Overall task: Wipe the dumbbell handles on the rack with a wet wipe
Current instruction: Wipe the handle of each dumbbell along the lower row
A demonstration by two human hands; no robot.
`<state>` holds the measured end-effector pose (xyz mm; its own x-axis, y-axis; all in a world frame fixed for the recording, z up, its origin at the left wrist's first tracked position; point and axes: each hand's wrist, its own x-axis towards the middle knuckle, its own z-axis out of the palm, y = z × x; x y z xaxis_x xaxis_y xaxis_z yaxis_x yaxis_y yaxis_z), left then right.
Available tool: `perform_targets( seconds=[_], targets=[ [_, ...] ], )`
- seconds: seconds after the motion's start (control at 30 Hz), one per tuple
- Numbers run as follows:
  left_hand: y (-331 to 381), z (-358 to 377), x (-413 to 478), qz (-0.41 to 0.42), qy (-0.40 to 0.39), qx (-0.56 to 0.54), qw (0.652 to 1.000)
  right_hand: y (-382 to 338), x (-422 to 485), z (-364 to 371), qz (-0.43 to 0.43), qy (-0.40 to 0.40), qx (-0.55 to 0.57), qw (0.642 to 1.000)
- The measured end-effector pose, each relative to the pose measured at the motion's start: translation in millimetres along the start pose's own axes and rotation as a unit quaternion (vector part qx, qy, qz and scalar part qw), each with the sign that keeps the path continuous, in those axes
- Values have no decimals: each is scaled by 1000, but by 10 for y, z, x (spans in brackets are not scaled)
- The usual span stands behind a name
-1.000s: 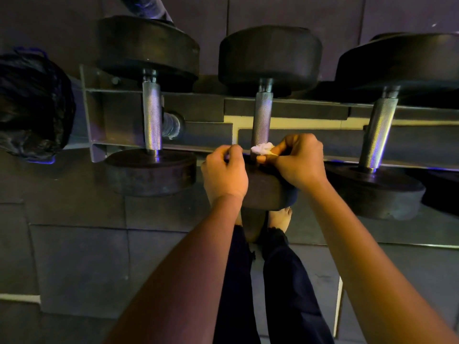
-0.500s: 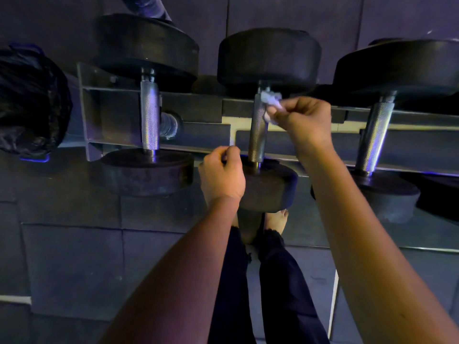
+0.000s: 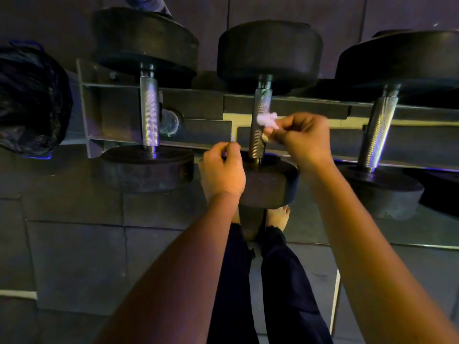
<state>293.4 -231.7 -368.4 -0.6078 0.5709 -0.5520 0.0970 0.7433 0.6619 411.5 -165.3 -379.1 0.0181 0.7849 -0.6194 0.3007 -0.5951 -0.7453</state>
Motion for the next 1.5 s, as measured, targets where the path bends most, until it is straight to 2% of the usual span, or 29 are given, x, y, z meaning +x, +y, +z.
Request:
perform_targets(
  seconds=[0.2, 0.4, 0.5, 0.73, 0.83, 0.97, 1.1, 1.17, 1.27, 1.37, 1.5],
  targets=[
    [10, 1, -15, 4, -15, -7, 1000, -197, 274, 59, -21, 71, 30, 997],
    [-10, 31, 26, 9, 24, 2, 1000, 147, -133, 37, 12, 2, -98, 995],
    [-4, 21, 13, 10, 25, 9, 1000, 161, -250, 40, -2, 8, -130, 991],
    [14, -7, -8, 5, 11, 8, 1000, -154, -2, 298, -116, 146, -90, 978],
    [13, -3, -9, 7, 13, 5, 1000, -288, 206, 327, -130, 182, -84, 971],
    [14, 20, -9, 9, 25, 1, 1000, -230, 117, 252, -118, 139, -120, 976],
    [34, -3, -30, 3, 19, 24, 1000, 22, -231, 210, -58, 42, -172, 982],
    [47, -8, -33, -1, 23, 34, 999, 70, -284, 188, -36, 27, -168, 985],
    [66, 2, -29, -7, 31, 46, 998, 49, -257, 205, -33, 50, -153, 986],
    [74, 1, -45, -10, 31, 60, 998, -11, -193, 226, -80, 89, -148, 982],
    [64, 64, -148, -85, 66, 84, 991, -191, 77, 153, -109, 132, -119, 978]
  ],
)
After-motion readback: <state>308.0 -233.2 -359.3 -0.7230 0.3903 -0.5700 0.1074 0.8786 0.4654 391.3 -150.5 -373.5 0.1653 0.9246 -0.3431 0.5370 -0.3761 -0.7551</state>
